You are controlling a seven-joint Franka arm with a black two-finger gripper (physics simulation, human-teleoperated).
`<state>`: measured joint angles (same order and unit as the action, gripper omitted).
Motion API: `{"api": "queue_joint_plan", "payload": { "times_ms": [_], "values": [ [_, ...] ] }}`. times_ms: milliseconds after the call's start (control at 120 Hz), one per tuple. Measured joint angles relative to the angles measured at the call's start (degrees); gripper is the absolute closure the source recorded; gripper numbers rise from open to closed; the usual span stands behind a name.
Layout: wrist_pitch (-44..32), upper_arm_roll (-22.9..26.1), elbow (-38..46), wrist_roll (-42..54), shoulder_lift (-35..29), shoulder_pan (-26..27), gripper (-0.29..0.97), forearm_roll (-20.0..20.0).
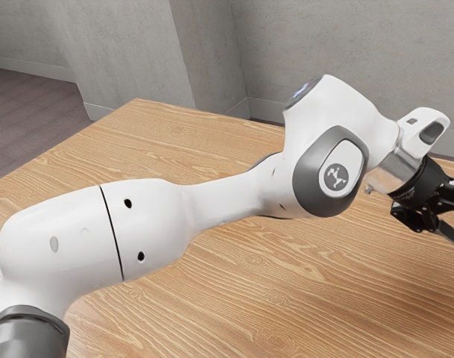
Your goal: Pull the drawer handle with one arm to open the drawer
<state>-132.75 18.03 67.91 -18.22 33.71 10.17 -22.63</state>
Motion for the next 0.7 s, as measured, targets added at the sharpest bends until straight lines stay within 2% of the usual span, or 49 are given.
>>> {"api": "queue_joint_plan", "payload": {
  "times_ms": [275,700],
  "values": [
    [-0.2,-1.1,0.0,-2.3,-0.2,-0.1,0.26,-0.1],
    [-0.6,-1.5,-2.6,-4.9,2.4,0.3,0.31,0.2]
  ]
}}
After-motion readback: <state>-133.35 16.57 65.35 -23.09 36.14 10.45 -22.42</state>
